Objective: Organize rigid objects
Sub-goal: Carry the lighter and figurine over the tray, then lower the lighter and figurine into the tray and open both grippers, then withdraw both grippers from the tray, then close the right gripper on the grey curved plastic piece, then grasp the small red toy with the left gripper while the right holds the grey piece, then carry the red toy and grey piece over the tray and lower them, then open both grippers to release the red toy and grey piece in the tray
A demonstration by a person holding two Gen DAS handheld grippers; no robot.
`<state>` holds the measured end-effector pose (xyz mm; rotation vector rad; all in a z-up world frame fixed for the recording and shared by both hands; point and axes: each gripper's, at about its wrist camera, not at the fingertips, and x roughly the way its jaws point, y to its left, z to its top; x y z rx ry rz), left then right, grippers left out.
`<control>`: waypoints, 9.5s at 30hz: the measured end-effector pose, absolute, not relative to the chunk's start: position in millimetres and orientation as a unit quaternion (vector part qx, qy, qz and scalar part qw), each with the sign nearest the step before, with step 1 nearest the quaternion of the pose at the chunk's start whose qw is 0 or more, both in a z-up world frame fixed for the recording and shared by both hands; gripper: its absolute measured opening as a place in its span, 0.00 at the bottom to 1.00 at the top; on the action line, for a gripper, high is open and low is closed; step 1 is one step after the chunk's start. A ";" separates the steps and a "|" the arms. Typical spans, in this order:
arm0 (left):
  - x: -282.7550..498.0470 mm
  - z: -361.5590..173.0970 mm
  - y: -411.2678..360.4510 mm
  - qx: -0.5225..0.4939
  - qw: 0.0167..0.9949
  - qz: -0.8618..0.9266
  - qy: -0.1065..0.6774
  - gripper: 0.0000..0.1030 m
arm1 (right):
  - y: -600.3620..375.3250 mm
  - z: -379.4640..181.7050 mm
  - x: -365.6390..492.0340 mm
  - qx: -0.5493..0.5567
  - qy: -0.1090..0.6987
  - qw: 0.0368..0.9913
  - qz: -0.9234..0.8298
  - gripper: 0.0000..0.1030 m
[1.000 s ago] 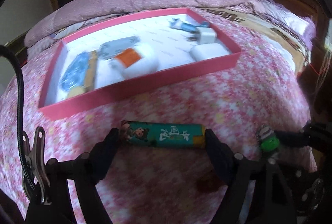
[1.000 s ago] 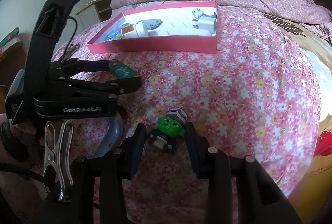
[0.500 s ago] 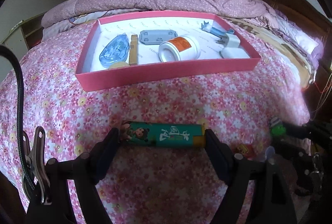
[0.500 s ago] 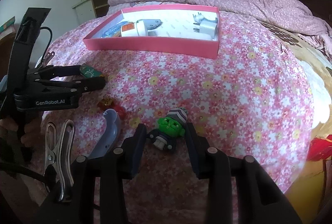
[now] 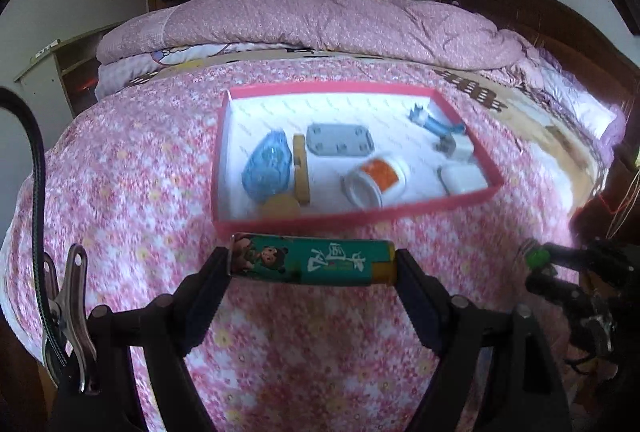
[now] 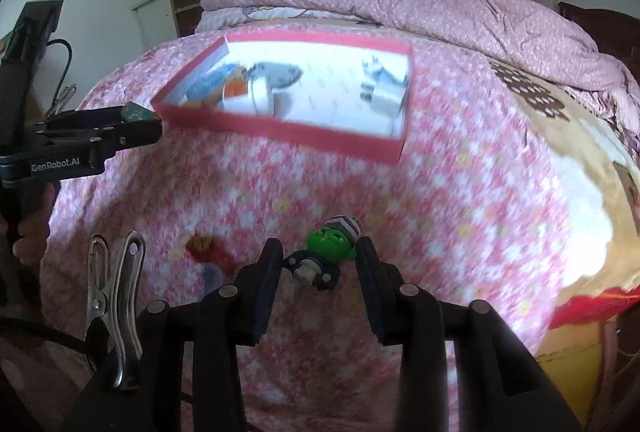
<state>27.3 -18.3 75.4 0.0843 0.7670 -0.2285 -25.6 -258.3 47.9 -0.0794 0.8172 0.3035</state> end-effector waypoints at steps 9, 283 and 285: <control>59.6 87.4 -25.2 0.029 0.922 -0.111 0.370 0.82 | -249.4 73.6 11.4 -0.055 0.403 0.900 0.155 0.38; 148.3 93.0 -66.4 0.007 0.931 -0.071 0.359 0.49 | -260.8 58.5 119.0 0.163 0.375 0.894 0.184 0.33; 141.4 96.2 -65.2 0.007 0.930 -0.069 0.360 0.49 | -260.6 61.2 109.8 0.168 0.370 0.894 0.188 0.33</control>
